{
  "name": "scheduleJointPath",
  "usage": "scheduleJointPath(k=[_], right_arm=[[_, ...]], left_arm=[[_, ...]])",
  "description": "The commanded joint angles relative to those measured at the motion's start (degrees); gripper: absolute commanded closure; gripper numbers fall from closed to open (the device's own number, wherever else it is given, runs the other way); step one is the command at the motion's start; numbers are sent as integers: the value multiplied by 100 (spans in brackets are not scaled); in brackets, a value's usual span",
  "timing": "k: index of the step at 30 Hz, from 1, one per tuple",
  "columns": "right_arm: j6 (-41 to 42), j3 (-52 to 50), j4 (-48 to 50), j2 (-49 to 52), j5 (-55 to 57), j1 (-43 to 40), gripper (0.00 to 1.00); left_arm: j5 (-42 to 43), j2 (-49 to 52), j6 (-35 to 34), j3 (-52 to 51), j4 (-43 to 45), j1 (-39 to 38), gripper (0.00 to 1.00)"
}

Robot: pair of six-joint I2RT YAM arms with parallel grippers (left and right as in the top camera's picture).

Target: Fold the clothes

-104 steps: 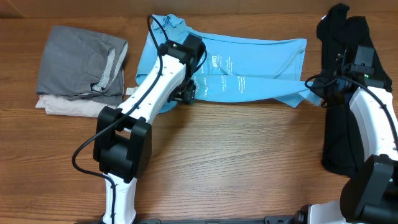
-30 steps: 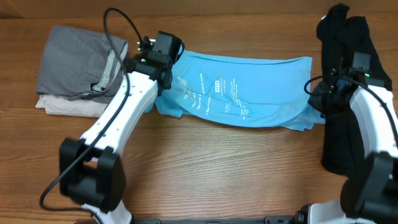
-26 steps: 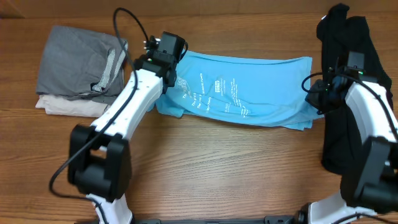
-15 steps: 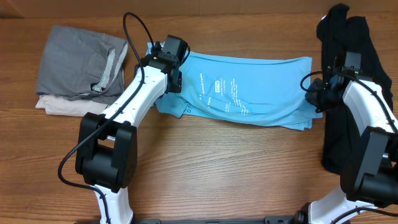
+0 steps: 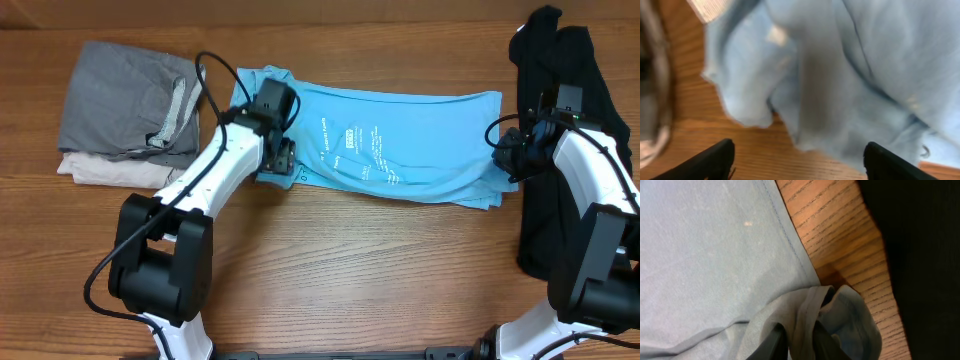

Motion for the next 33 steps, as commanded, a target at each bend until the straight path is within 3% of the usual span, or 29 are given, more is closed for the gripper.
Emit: scheduleJointPath(k=[1, 7, 10, 15, 23, 25, 28, 33], right_arm=[[-15, 4, 13, -35, 31, -35, 81], [-17, 4, 20, -35, 33, -35, 80], [-15, 4, 24, -35, 33, -35, 80], [-15, 4, 42, -35, 33, -35, 80], [-13, 4, 70, -35, 33, -35, 80], [-11, 4, 70, -35, 31, -35, 82], [-11, 48, 57, -37, 28, -35, 96], [-13, 505, -610, -168, -278, -35, 96]], left_arm=[[286, -76, 365, -592, 549, 114, 11], [304, -76, 564, -909, 1102, 247, 11], [319, -74, 787, -914, 1252, 243, 17], [348, -66, 951, -914, 1552, 243, 47], [413, -66, 946, -931, 1587, 243, 79], [420, -66, 944, -931, 1589, 243, 94], [396, -81, 946, -839, 1517, 245, 96], [378, -433, 597, 17, 348, 275, 96]])
